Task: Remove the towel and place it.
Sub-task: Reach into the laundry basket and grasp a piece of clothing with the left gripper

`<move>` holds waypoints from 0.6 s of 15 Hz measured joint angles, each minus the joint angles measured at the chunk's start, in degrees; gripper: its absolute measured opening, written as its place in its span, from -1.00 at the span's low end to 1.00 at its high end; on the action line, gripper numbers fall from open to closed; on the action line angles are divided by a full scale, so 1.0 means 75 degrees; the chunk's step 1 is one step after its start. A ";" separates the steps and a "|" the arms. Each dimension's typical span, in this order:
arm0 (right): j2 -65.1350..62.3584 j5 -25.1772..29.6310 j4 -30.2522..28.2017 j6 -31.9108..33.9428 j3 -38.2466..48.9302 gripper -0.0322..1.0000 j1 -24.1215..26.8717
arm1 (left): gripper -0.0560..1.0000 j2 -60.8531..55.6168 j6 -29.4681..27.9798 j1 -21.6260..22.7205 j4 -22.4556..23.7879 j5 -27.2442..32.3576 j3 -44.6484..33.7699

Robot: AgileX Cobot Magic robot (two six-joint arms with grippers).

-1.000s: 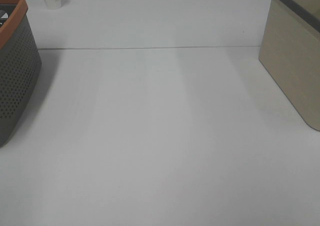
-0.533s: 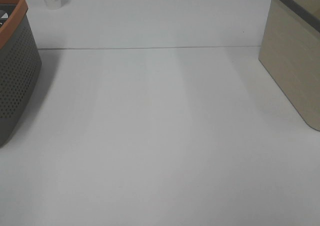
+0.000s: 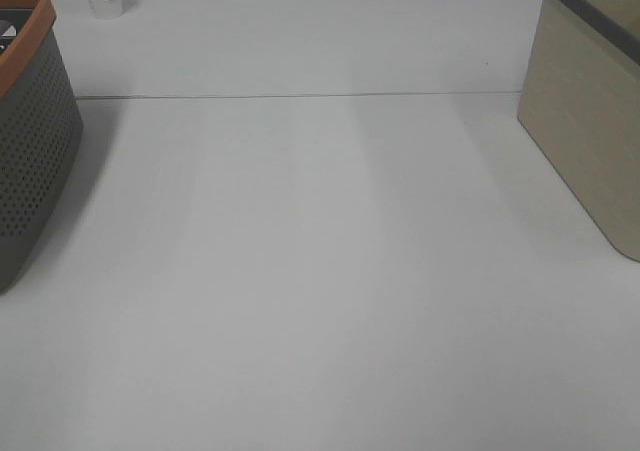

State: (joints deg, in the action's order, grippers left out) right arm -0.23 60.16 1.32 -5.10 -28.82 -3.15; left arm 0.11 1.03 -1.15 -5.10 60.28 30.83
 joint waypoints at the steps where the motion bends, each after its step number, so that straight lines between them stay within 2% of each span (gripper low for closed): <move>1: 0.0000 0.0000 0.0000 0.0000 0.0000 0.49 0.0000 | 0.54 0.0160 0.0000 0.0000 0.0015 0.0000 0.0191; 9: 0.0000 0.0000 0.0000 0.0000 0.0000 0.49 0.0000 | 0.50 0.2727 0.0115 0.0000 0.0061 0.0023 0.1696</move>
State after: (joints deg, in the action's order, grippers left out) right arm -0.23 60.16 1.32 -5.10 -28.82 -3.15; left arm 20.57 1.89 -1.15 -4.64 60.45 43.54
